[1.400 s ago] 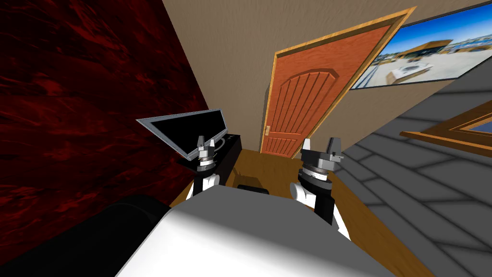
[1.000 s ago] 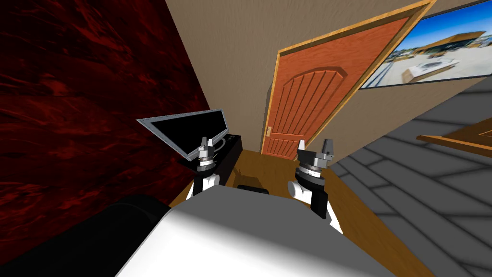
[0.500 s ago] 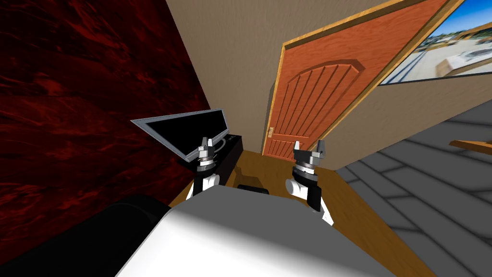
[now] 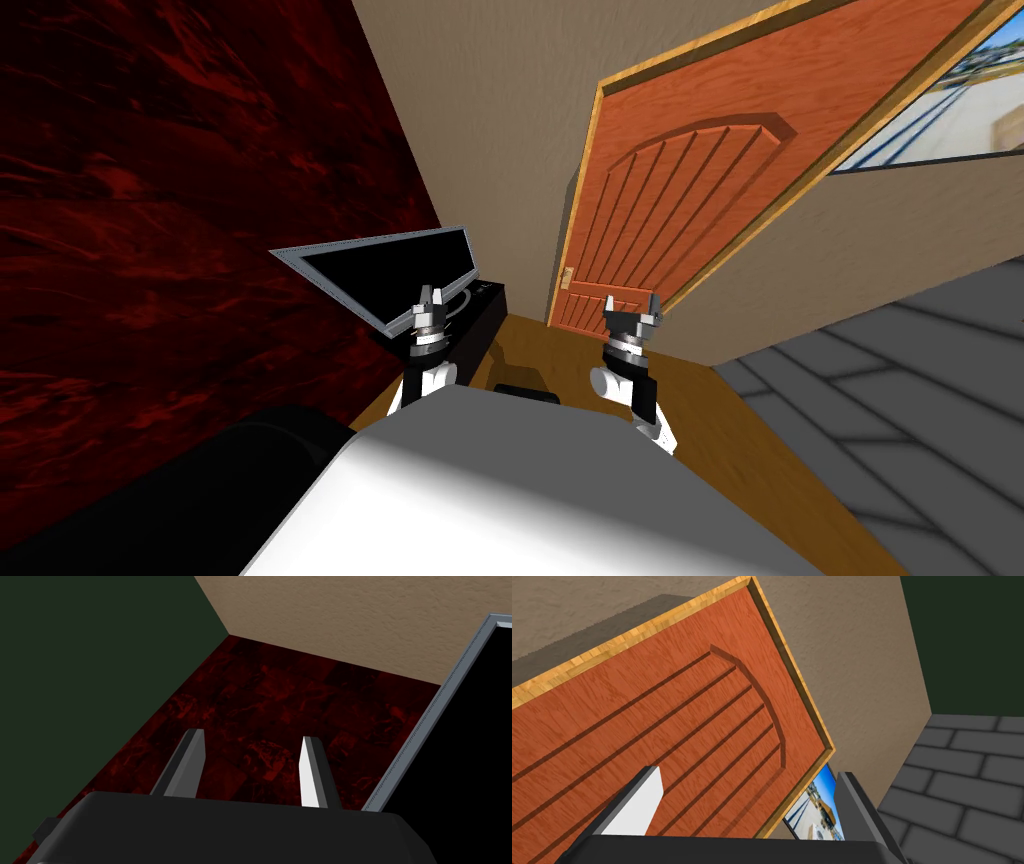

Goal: Pull the door open

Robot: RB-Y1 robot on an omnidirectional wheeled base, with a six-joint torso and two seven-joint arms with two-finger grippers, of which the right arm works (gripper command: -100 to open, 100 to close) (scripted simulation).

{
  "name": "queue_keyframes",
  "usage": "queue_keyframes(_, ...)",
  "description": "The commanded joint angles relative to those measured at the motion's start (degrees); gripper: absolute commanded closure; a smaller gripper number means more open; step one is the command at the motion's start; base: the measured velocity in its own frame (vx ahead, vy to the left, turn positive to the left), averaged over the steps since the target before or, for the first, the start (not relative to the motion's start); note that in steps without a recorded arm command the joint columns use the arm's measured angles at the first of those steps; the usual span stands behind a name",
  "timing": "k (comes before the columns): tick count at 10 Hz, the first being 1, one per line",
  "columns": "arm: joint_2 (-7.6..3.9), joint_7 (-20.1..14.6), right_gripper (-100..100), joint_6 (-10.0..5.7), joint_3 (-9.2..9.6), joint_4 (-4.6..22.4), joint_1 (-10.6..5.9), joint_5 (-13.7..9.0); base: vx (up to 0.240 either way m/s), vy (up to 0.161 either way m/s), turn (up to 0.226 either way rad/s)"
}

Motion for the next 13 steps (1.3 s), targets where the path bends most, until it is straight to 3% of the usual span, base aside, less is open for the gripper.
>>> queue_keyframes(1,-0.77,-1.4,-100,-0.24,0.11,2.9,-1.34,-2.6,0.104,-0.029,0.074)
queue_keyframes(4,-1.88,-3.5,-100,-0.09,0.49,7.5,-3.86,-7.4,0.092,-0.031,0.087)
queue_keyframes(5,-1.88,-3.5,-100,-0.09,0.49,7.8,-3.86,-7.4,0.066,-0.033,0.036)
queue_keyframes(13,-4.7,-9.6,-100,0.32,1.58,21.5,-11.03,-21.1,0.084,-0.04,0.084)
